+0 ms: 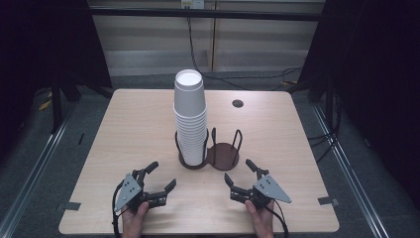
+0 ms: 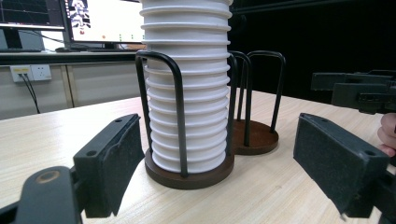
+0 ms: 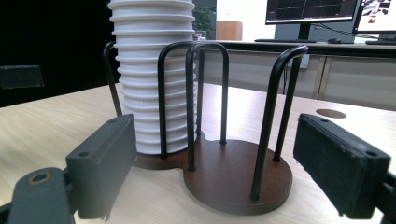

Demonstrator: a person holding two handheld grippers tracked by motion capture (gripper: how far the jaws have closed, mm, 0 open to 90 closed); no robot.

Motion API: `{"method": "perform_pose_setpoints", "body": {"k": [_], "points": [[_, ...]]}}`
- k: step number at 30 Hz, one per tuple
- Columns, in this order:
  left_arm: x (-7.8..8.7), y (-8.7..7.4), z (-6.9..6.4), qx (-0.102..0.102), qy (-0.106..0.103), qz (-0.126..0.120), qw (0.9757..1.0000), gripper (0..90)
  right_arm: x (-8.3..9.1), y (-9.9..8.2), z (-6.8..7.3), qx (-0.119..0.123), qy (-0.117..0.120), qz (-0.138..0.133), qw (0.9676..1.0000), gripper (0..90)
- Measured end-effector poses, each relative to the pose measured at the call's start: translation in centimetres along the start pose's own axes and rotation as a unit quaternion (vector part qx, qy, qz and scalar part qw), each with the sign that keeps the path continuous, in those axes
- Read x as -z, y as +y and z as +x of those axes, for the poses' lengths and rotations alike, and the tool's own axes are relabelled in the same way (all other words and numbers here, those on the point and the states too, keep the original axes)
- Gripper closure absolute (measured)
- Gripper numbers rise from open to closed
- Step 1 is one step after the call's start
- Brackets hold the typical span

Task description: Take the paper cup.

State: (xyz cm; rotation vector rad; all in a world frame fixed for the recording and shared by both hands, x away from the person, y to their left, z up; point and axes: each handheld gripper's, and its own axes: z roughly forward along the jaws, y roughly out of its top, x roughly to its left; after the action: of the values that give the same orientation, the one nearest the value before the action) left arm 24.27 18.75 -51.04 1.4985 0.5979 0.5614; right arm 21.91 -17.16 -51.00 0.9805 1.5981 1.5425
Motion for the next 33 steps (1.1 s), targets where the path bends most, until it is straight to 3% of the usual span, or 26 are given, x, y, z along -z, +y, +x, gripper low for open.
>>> {"method": "perform_pose_setpoints", "body": {"k": [7, 18, 24, 30, 33], "points": [[0.0, 0.0, 0.0, 0.000, 0.000, 0.000, 1.0000, 15.6, 0.2, 0.0, -0.1, -0.007, 0.017, -0.005, 0.9998, 12.7], [0.0, 0.0, 0.0, 0.000, 0.001, 0.000, 1.0000, 15.6, -0.6, 0.3, 0.0, -0.005, 0.038, 0.049, 0.9981, 20.9], [0.0, 0.0, 0.0, 0.000, 0.000, 0.000, 1.0000, 15.6, -0.9, 1.1, 0.1, 0.008, 0.055, 0.086, 0.9948, 27.3], [0.0, 0.0, 0.0, 0.000, 0.000, 0.000, 1.0000, 15.6, -1.2, 2.1, 0.3, 0.017, 0.079, 0.093, 0.9924, 29.9], [0.0, 0.0, 0.0, 0.000, 0.000, 0.000, 1.0000, 15.6, -1.3, 2.4, 0.2, 0.000, 0.092, 0.103, 0.9904, 30.2]]}}
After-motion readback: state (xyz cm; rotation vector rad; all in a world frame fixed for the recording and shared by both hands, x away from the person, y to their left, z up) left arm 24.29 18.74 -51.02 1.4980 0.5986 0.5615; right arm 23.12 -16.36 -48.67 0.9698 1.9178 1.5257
